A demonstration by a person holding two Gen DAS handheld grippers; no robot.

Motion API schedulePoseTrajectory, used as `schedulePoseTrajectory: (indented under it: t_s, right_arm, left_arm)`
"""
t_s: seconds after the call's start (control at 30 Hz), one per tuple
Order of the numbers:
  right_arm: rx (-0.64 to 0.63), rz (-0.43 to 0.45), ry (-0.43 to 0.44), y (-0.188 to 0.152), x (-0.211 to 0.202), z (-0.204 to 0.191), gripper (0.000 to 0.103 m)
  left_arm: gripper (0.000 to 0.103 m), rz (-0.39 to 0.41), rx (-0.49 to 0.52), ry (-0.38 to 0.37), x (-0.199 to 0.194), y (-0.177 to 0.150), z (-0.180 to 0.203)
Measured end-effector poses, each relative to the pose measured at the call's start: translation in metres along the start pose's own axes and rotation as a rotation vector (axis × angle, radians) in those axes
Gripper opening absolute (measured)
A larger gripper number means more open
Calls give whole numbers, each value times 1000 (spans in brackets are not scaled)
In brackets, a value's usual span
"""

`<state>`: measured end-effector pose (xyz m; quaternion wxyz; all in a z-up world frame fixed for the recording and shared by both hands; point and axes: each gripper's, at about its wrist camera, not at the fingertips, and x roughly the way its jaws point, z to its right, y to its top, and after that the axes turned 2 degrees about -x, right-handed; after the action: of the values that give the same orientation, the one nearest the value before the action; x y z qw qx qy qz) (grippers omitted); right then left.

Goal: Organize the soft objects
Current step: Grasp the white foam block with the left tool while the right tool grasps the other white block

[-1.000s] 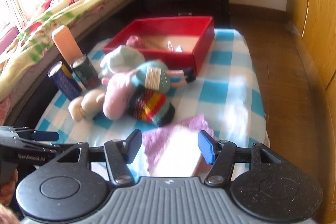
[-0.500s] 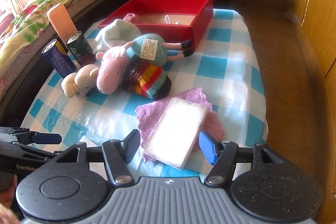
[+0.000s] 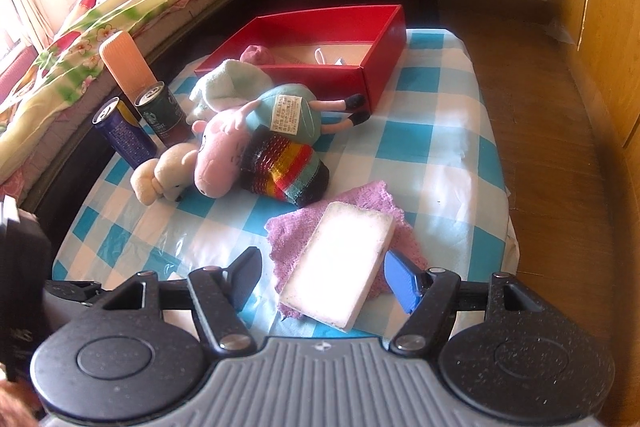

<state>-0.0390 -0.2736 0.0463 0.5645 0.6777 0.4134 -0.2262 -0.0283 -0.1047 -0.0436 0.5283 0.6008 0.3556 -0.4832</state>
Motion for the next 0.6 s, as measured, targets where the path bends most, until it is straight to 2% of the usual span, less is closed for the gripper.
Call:
schedulePoseTrajectory:
  t_s: [0.07,0.13,0.2,0.23,0.3,0.4,0.5,0.6]
  right_arm:
    - [5,-5,3,0,1,2,46]
    - [7,-14,2,-1,3,2,47]
    - [6,-22,4,-1,6,1,47]
    - [3,-25,1,-1,8,0,47]
    - [-6,-24,-10,-1,11,-3,46]
    - [-9,-22,-21,0,15,-5,46]
    - [-2,-29,-38,1,20,-5,46]
    - [-1,-34,-53,1,24,-5,46]
  left_arm:
    - [95,15,-1,32,2,1,-2]
    - [91,15,-12,53,7,3,-8]
    - [77,16,-33,63,9,4,-18]
    - [74,20,-50,56,8,3,-23]
    - [54,34,-92,31,2,6,-35]
    - [32,37,-167,-27,-2,10,-57]
    - [24,55,-196,-39,-6,8,-70]
    - [23,80,-202,-68,-11,6,-76]
